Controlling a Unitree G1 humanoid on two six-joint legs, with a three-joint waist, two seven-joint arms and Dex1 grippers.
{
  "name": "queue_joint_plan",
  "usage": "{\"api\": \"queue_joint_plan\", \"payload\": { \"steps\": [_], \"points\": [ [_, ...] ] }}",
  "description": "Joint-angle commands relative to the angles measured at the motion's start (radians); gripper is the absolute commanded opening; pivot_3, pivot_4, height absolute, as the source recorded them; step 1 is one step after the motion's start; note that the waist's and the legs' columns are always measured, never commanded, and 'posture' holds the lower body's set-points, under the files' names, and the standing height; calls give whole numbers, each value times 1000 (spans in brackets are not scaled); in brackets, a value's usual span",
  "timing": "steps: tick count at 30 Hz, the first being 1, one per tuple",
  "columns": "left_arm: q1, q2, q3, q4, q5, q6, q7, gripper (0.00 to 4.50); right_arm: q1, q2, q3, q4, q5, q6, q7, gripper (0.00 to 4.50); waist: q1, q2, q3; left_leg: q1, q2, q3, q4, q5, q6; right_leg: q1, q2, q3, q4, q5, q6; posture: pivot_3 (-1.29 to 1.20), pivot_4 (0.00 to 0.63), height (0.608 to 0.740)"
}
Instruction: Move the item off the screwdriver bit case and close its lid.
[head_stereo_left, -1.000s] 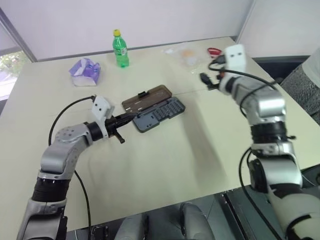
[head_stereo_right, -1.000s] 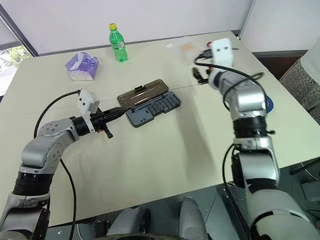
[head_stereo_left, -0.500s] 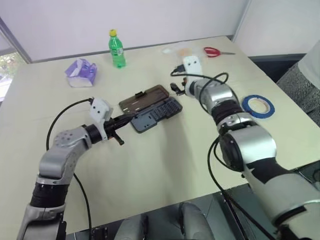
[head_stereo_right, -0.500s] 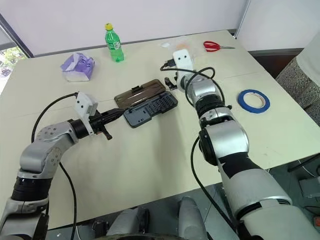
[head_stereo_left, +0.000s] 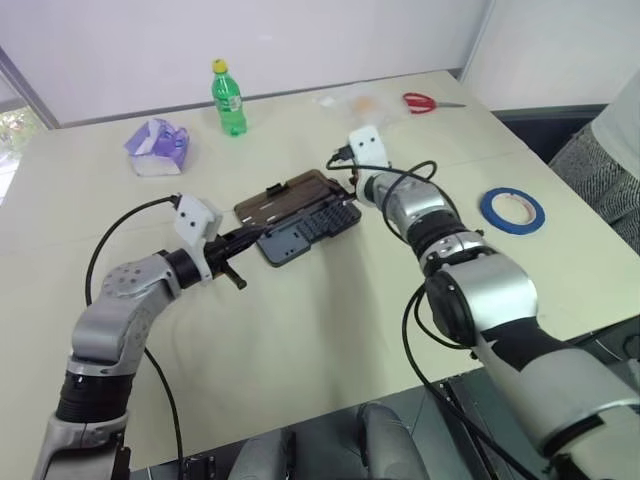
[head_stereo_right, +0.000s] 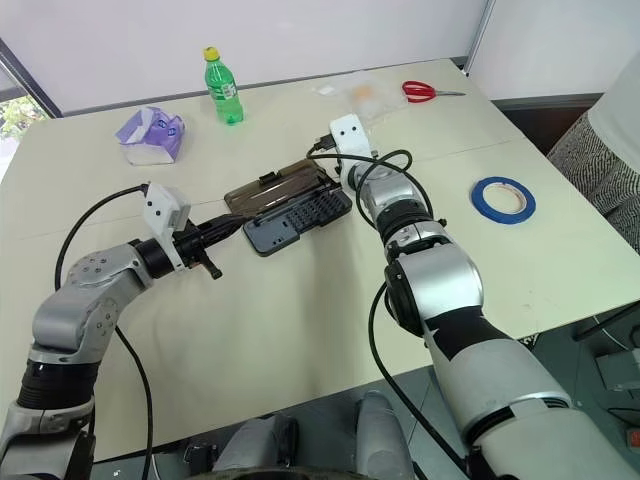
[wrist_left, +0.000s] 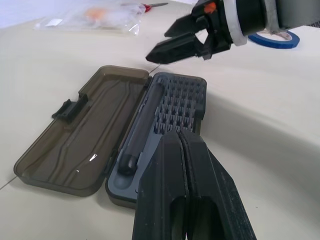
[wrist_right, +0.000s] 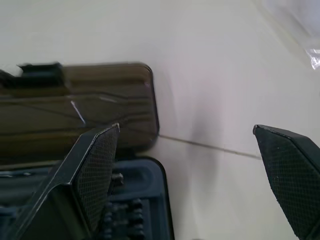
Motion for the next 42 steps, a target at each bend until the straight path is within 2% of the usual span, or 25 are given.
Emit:
{"api": "queue_joint_plan", "payload": {
  "steps": [1,4,7,11,15,18,25,32,42],
  "points": [
    [-21,16,32,21,-6,-12,-12,0,1,-22,-38,-136,37,9,29,4444,0,0,0,0,0,0,0,0,0,0,0,0,0,0,0,0,150,740],
    [-45,24,29,54,-4,-22,-29,0,89,-29,-32,-353,54,87,68,4444,4,0,0,-1,0,0,0,0,0,-1,0,0,0,0,0,0,150,740],
    [-70,23,21,87,0,-32,-43,0,260,-55,13,-705,56,136,126,4444,8,0,0,-1,0,-1,1,0,0,-1,-1,0,1,0,0,0,150,740],
    [-106,14,13,140,1,-16,-46,0,470,-93,23,-1092,67,318,121,4444,8,0,0,-2,0,1,1,0,0,-3,-2,0,2,0,0,0,150,740],
    [-144,11,-8,234,37,-56,-65,0,638,-153,19,-1365,81,443,132,4444,10,0,0,-2,-2,1,1,0,0,-4,-2,0,3,0,0,0,150,740],
    [-183,3,-10,316,68,-97,-65,803,694,-169,3,-1477,100,522,113,4500,9,0,0,-2,-2,2,1,0,0,-4,-2,0,3,0,0,0,150,740],
    [-316,-26,-34,527,152,-173,-37,4371,739,-179,12,-1569,90,575,74,4500,14,-1,-1,-2,-2,4,2,0,0,-6,-2,0,3,0,0,0,150,740],
    [-462,-88,-30,726,258,-179,144,4454,749,-173,13,-1578,87,575,39,4500,19,-1,-1,-2,-3,5,2,0,0,-6,-3,0,3,0,0,0,150,740],
    [-508,-204,-42,791,327,-94,332,4454,763,-162,18,-1587,90,573,5,4500,19,-1,-1,-2,-3,5,2,0,0,-6,-3,0,4,0,1,0,150,740]
  ]
}}
